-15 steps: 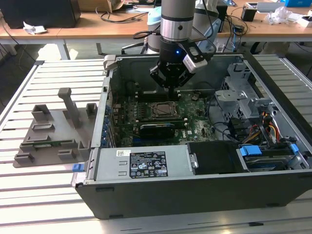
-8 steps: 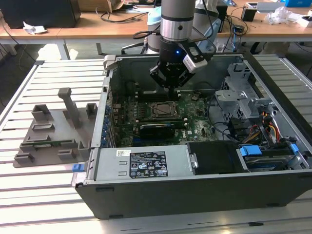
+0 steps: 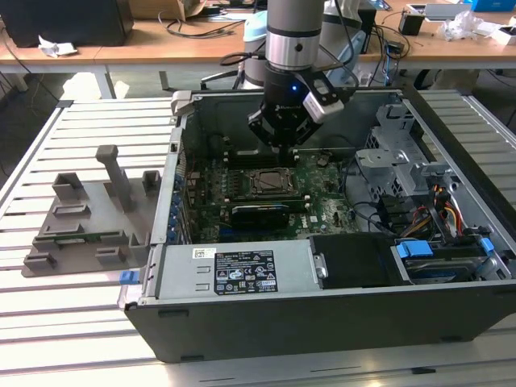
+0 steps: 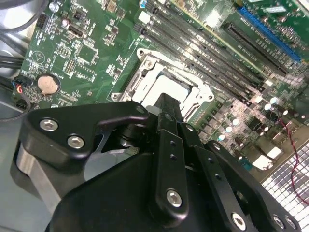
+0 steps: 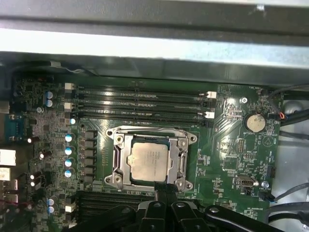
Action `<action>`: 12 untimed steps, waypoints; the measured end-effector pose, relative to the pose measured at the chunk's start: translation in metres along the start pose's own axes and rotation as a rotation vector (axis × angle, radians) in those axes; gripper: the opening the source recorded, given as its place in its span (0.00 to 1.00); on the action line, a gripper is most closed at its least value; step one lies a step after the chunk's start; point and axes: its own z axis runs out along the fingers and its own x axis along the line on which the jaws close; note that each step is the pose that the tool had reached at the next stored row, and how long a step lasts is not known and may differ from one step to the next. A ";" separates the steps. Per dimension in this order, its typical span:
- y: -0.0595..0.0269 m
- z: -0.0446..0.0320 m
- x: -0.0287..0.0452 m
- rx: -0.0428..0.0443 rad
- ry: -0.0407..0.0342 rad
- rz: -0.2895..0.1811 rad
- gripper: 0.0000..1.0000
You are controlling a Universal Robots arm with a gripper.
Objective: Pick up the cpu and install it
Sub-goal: 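Install the second cpu locking lever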
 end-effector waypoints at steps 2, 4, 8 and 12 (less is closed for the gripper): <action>-0.0057 0.0017 0.0004 0.0001 0.0000 0.000 0.11; -0.0119 0.0048 0.0009 -0.0017 0.0000 0.000 0.11; -0.0197 0.0151 0.0012 -0.0047 -0.0002 0.000 0.11; -0.0302 0.0277 0.0067 -0.0158 -0.0007 0.000 0.11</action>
